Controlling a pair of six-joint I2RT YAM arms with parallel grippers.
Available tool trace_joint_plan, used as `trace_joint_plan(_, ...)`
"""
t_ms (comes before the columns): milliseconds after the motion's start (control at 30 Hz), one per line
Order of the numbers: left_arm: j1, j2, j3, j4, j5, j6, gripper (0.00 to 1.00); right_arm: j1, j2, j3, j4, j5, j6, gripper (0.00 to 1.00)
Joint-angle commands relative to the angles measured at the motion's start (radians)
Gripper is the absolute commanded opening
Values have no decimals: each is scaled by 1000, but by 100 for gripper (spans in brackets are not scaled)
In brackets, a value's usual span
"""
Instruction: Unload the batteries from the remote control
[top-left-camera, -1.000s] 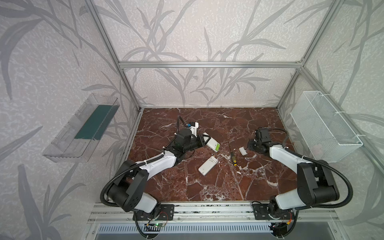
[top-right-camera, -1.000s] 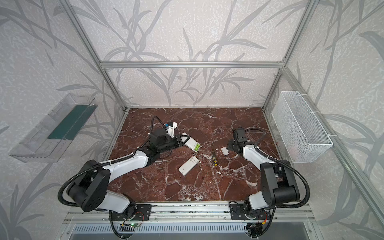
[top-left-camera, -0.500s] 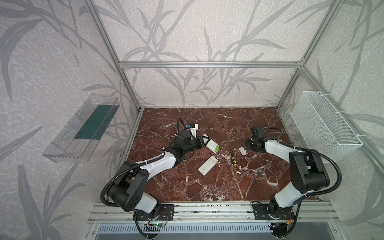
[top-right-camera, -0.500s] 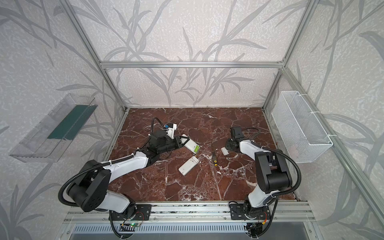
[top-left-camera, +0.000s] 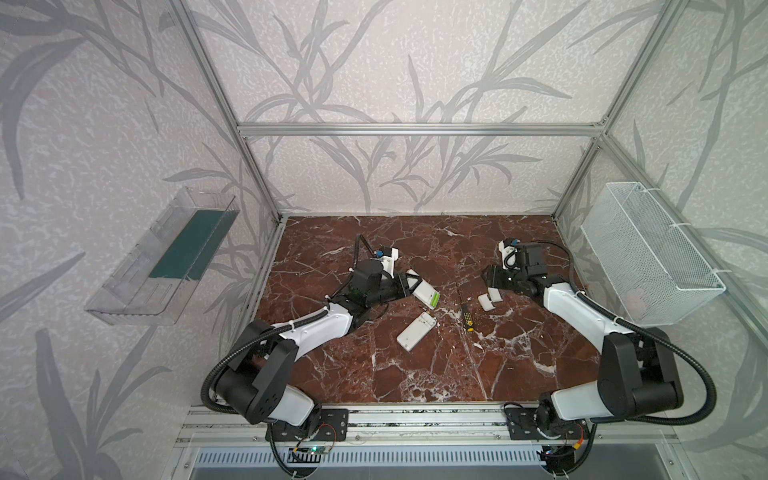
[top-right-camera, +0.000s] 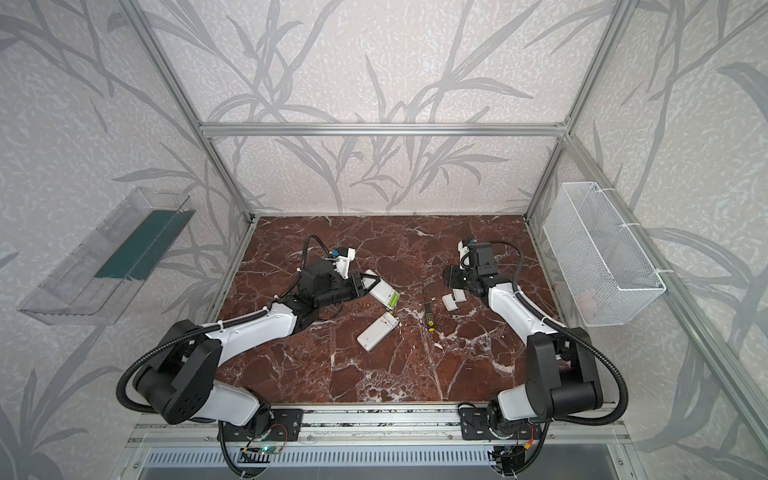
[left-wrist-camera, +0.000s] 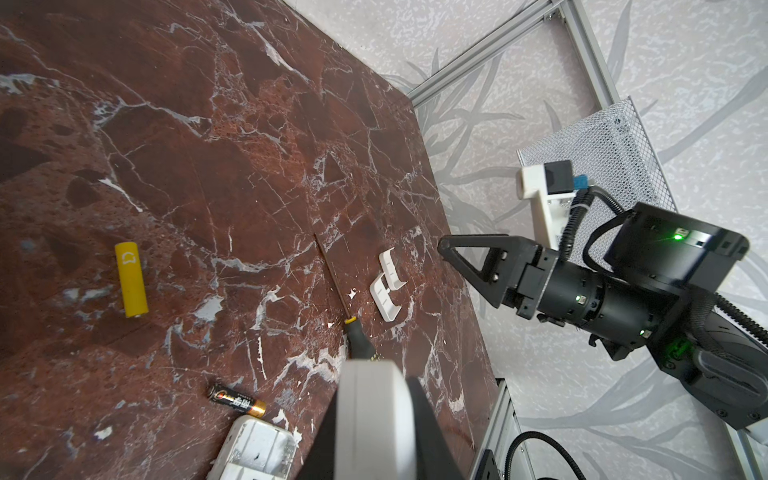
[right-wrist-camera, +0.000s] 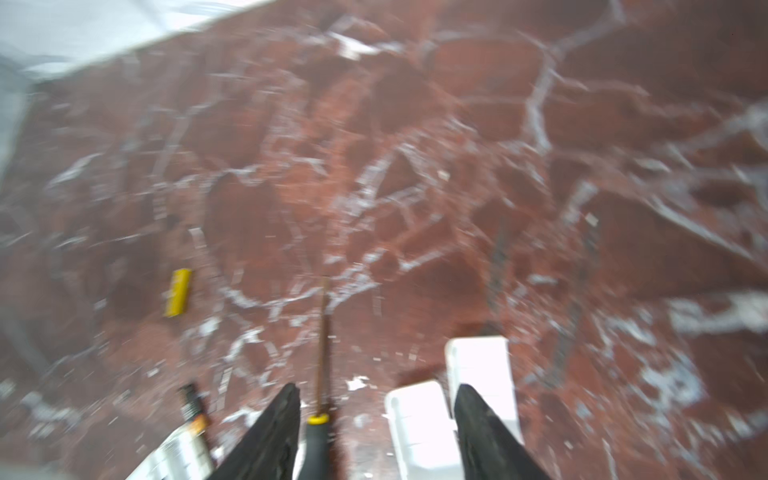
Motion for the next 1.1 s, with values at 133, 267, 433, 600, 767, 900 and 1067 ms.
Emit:
trace_joint_plan(133, -12, -4, 26, 3, 56, 28, 0, 218, -92, -18, 70, -175, -323, 69)
trace_joint_plan(267, -14, 7, 35, 35, 68, -19, 0, 281, -115, -24, 105, -213, -363, 71)
trace_joint_plan(433, -14, 28, 38, 137, 112, -108, 0, 360, -106, -19, 113, -176, -412, 75)
trace_joint_plan(600, -14, 36, 45, 180, 127, -134, 0, 394, -66, -8, 139, -205, -396, 76)
trace_joint_plan(767, -18, 35, 58, 181, 144, -139, 0, 419, -31, 12, 142, -160, -390, 76)
trace_joint_plan(900, -18, 33, 59, 167, 148, -133, 0, 418, -13, 27, 156, -149, -377, 73)
trace_joint_plan(1067, -18, 38, 57, 166, 139, -139, 0, 418, -11, 41, 159, -155, -375, 65)
